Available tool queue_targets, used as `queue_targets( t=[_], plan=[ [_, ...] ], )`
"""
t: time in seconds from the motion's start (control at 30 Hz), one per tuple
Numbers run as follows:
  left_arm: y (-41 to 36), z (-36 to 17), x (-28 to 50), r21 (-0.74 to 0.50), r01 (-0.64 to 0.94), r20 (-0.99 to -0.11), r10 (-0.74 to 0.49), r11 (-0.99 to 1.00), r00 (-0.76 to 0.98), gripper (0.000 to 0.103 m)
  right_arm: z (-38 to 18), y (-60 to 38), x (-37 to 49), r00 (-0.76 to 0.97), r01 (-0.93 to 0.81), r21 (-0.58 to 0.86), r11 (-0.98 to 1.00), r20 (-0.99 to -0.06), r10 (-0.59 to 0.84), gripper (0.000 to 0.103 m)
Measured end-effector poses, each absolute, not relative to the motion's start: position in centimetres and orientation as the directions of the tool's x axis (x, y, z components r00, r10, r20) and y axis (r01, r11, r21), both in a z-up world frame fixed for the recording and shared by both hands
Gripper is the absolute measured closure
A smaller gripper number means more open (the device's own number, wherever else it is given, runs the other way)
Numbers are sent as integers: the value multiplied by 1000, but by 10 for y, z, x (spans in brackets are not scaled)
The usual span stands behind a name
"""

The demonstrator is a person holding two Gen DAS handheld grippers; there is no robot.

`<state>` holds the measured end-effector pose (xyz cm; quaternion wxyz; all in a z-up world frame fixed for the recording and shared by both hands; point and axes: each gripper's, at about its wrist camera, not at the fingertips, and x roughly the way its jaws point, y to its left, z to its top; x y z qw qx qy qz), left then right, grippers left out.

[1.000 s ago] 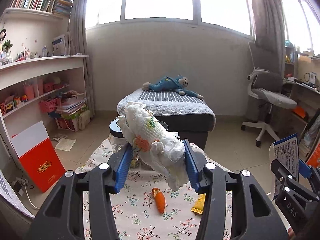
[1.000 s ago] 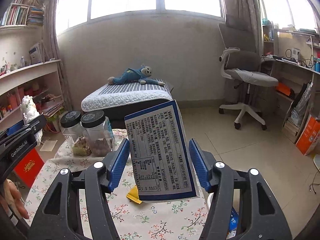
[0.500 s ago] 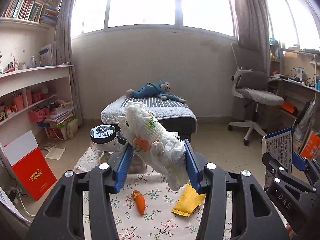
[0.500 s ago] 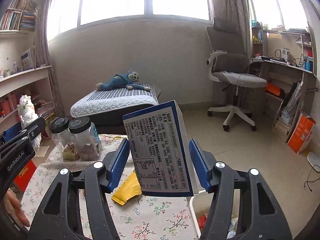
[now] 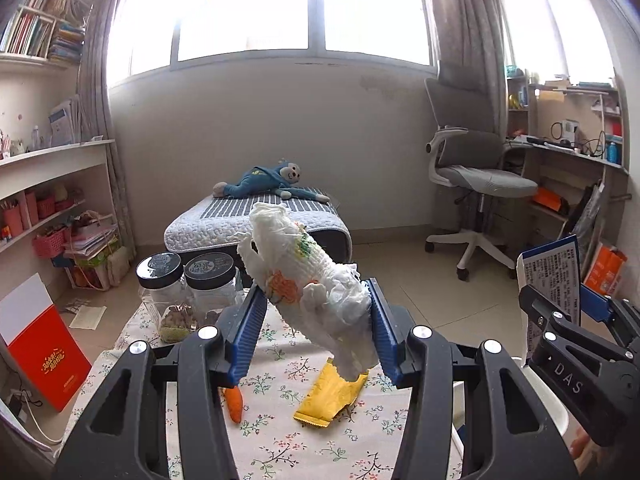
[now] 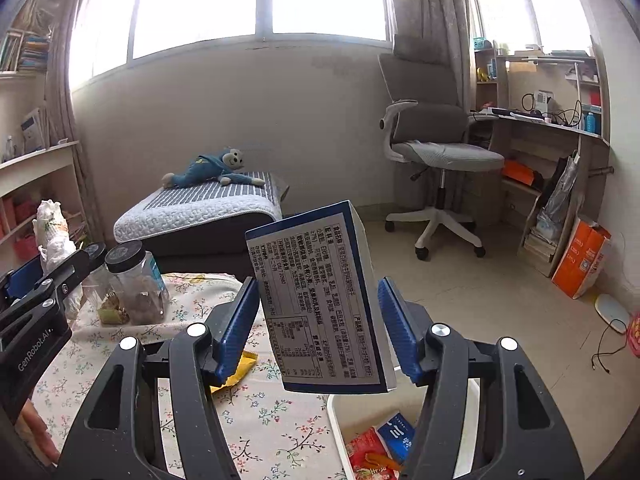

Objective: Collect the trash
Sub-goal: 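Lift the box and diaper bundle and carry both over the wastebasket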

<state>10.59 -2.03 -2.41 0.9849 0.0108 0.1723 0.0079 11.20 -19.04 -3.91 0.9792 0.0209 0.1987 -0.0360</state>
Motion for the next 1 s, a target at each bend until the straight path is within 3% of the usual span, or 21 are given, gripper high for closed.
queue_targets(
  t=[0.63,0.7,0.73,0.8,1.0],
  plan=[
    [-107,-33,105,42,135,-366,-111,990,924,53,-49,-268,112,882,221,2,975,-428,-199,43],
    [-117,-35,105,45,151,-373,-124,987,920,53,-52,-276,112,873,239,-8,971,-437,-218,40],
    [-123,-36,106,47,160,-376,-131,986,917,53,-54,-280,111,869,255,-17,967,-434,-237,28],
    [-135,-40,107,50,177,-383,-145,983,912,53,-54,-288,107,865,294,-31,955,-416,-280,17],
    [-161,-47,109,50,232,-405,-193,971,894,52,-58,-319,99,833,379,-31,925,-423,-356,10]
  ],
)
